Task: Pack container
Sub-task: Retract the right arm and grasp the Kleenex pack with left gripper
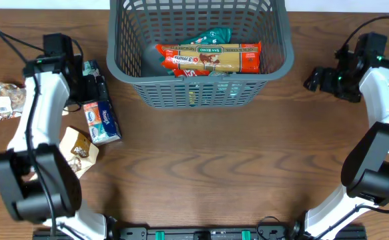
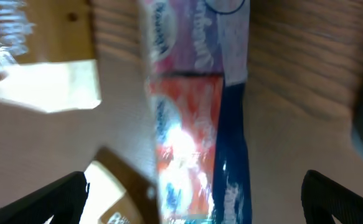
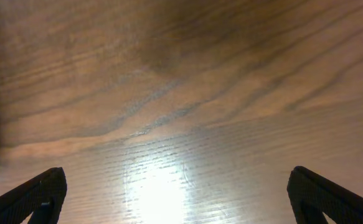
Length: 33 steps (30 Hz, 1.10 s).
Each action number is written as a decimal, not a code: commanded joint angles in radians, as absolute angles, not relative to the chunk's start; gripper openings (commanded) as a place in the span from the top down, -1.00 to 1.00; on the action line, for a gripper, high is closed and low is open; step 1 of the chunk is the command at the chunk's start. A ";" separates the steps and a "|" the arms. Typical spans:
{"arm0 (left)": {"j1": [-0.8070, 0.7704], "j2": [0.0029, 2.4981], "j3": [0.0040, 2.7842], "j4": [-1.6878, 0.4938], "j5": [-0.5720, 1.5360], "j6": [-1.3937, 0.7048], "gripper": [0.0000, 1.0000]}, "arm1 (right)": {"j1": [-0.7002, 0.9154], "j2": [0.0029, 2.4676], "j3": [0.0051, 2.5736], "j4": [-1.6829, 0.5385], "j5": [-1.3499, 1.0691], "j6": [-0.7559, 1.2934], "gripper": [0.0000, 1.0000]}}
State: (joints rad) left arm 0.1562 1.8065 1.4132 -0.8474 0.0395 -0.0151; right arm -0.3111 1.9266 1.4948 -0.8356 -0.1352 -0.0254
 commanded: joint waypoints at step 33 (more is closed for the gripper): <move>0.158 1.872 1.451 -0.838 0.107 -0.048 0.89 | -0.300 1.938 1.394 -0.733 -0.165 -0.114 -0.99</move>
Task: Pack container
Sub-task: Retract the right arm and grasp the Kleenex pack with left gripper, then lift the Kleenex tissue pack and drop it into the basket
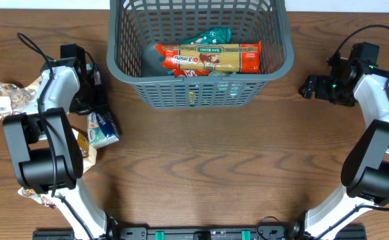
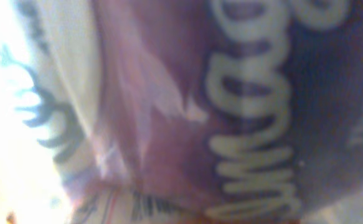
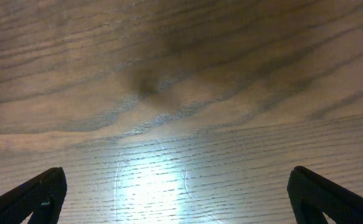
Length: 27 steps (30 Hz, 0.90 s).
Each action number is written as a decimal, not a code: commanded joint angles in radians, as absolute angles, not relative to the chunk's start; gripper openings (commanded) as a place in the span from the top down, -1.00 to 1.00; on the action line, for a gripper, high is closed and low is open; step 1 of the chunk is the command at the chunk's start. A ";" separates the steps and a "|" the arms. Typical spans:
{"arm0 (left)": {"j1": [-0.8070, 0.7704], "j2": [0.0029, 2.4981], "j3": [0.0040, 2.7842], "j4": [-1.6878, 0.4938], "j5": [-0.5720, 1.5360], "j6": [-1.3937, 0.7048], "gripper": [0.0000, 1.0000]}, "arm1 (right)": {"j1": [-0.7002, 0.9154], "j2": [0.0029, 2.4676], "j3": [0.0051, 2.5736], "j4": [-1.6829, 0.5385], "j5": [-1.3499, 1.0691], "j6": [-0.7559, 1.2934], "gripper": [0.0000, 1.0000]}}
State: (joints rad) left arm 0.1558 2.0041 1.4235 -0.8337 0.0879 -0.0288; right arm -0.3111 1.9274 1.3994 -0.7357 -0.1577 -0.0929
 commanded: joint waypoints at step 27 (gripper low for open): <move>-0.334 1.631 1.930 -0.356 0.183 0.919 0.89 | -0.300 1.938 1.394 -0.736 -0.166 -0.113 -0.99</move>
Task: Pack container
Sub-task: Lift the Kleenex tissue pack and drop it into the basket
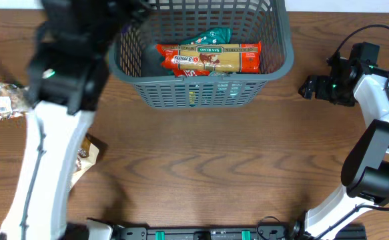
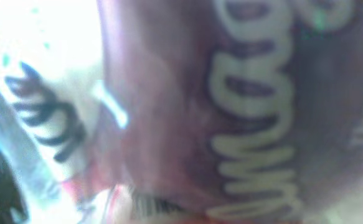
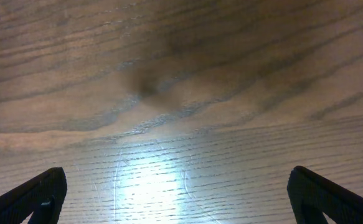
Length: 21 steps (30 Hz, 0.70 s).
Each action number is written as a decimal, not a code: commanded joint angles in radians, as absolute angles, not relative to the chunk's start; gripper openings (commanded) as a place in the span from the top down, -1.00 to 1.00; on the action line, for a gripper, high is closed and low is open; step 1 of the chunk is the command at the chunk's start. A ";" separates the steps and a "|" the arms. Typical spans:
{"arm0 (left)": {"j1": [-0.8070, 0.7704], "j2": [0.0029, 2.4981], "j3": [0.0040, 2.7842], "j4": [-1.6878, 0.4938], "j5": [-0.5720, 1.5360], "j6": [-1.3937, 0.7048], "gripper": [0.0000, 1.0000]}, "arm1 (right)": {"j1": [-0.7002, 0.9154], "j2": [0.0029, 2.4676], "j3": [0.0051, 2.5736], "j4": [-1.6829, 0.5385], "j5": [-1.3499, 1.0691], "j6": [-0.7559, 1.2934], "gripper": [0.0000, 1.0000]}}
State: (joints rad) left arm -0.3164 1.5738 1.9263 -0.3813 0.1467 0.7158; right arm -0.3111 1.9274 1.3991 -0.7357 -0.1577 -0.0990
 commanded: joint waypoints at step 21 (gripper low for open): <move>-0.396 2.030 1.930 -0.640 0.189 0.979 0.22 | -0.300 1.938 1.394 -0.741 -0.192 -0.118 -0.98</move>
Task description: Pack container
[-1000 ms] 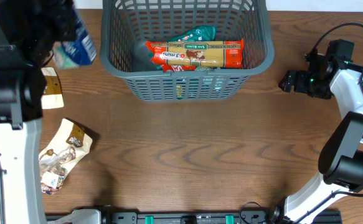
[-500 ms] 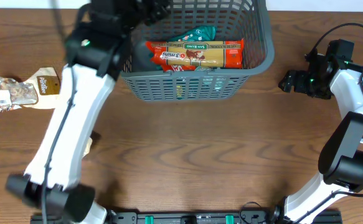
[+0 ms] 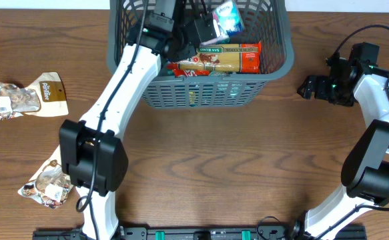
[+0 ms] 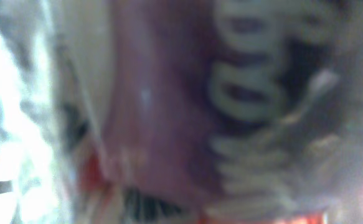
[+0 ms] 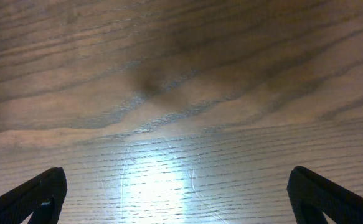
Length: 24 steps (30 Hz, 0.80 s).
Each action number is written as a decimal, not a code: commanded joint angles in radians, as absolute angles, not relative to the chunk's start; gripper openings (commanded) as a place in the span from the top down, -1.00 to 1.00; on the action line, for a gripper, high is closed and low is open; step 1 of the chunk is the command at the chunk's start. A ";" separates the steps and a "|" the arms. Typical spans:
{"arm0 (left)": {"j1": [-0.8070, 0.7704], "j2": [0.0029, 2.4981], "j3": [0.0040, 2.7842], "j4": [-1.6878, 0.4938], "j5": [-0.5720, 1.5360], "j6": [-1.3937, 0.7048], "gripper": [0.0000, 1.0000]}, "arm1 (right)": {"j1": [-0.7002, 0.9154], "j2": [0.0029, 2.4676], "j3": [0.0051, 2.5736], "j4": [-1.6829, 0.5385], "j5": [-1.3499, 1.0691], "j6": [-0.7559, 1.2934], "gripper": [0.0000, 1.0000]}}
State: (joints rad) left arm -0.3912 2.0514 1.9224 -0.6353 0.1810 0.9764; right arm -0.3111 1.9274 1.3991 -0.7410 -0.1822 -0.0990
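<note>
My left arm reaches over the grey basket [image 3: 201, 92], and my left gripper [image 3: 214, 25] is shut on a blue-and-white tissue pack [image 3: 226, 16] held above the basket's inside. The left wrist view is filled by that pack [image 4: 169, 112], a blur of purple and white lettering, and the fingers are hidden. An orange pasta pack [image 3: 229, 57] lies in the basket below. My right gripper [image 3: 309, 85] hangs open to the right of the basket, with only bare wood [image 5: 181, 93] between its fingers.
On the left of the table lie a crinkled snack bag [image 3: 11, 101], a brown pouch [image 3: 51, 87] and another snack bag [image 3: 46, 187] near the front. The basket's walls stand high around its contents.
My left arm was raised close to the camera, left of the basket; now it stretches over the basket with the tissue pack above the pasta. The brown pouch lies farther back left. The right arm is still.
My left gripper hung open over the tissue pack on the left of the table. Then it was down on the pack. Then pack and arm were lifted off the table, and now the pack hangs over the basket. My right gripper stayed open beside the basket.
</note>
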 commanded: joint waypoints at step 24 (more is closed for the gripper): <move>-0.378 1.504 1.930 -0.664 -0.238 0.737 -0.97 | -0.300 1.938 1.394 -0.752 -0.192 -0.139 -0.98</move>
